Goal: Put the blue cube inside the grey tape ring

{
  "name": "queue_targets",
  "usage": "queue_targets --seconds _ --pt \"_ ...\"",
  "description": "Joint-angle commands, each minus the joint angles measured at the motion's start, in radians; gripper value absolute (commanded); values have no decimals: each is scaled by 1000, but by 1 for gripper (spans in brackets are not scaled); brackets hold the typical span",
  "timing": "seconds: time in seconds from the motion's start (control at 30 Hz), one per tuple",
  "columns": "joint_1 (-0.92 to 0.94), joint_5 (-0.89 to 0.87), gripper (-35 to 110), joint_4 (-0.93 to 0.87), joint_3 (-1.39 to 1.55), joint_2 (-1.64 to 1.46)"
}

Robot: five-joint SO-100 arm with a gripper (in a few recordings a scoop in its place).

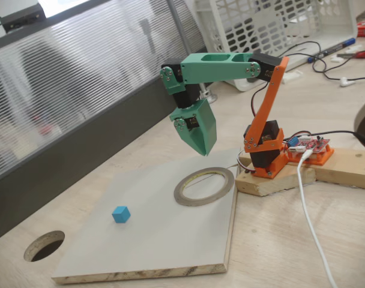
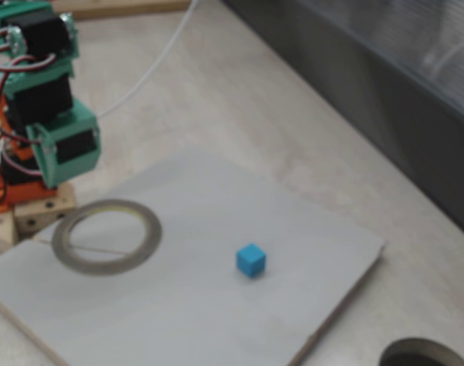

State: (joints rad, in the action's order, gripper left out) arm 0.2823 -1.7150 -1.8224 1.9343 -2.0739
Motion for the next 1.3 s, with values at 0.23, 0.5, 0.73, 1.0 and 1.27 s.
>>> queue_targets --seconds 0.23,0.5,0.73,1.0,1.27 --pt "14 -12 3 -20 18 -23" --pt "12 -12 3 -14 18 -23" --pt "-278 -6 3 -9 12 -26" --pt "-581 -9 3 -9 17 -21" --pt "-581 -6 3 -8 -64 183"
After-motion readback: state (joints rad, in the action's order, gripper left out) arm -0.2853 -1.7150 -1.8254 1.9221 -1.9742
